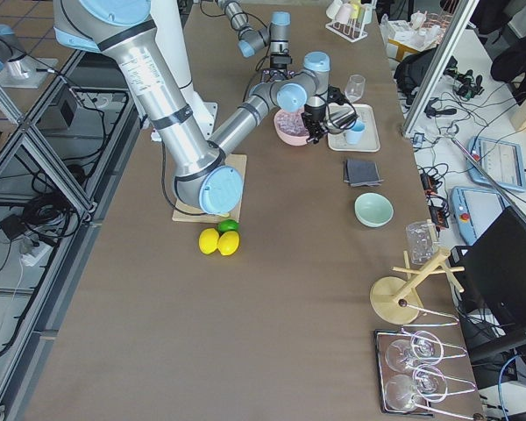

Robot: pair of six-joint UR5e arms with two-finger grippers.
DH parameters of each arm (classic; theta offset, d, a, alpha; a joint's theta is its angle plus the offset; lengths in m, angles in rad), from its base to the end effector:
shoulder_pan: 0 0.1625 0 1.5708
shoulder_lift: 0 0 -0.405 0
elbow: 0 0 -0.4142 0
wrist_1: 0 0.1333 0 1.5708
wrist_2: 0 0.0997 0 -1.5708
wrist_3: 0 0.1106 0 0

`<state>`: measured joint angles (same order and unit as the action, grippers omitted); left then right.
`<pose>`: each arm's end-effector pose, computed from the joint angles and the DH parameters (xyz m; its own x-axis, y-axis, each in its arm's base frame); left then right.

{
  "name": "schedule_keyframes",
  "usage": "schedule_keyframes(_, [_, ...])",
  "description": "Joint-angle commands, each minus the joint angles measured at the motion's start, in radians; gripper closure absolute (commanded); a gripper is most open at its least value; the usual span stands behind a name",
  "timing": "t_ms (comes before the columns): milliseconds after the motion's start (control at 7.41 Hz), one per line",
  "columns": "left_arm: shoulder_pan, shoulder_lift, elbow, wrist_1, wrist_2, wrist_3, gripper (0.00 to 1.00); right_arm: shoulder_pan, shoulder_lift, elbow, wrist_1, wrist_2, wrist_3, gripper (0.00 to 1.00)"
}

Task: Put ice in cup with scoop
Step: 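Carry the scoop of ice with the right gripper over the clear glass on the tray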

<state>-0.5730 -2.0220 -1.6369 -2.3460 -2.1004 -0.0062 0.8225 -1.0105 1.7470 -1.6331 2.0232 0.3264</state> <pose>0.5091 -0.4206 0.2525 0.0611 0.9876 -0.1447 -0.2305 0.1551 0.9606 -0.3882 -0.5430 0.2428 0.6189 -0.5855 0.5236 0.3517 0.8026 0.4818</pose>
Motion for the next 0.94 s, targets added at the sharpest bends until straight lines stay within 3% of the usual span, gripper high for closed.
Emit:
schedule_keyframes(0, [-0.053, 0.116, -0.179, 0.182, 0.002, 0.000, 0.01, 0.089, 0.169, -0.188, -0.182, 0.147, -0.026, 1.00])
schedule_keyframes(405, [-0.125, 0.187, -0.253, 0.272, -0.004, 0.000, 0.01, 0.087, 0.381, -0.346, -0.486, 0.167, -0.127, 1.00])
schedule_keyframes(540, [-0.154, 0.218, -0.271, 0.284, -0.018, 0.000, 0.01, 0.086, 0.430, -0.353, -0.628, 0.167, -0.195, 1.00])
schedule_keyframes(810, [-0.236, 0.259, -0.274, 0.329, -0.093, -0.001, 0.01, 0.080, 0.480, -0.375, -0.775, 0.167, -0.274, 1.00])
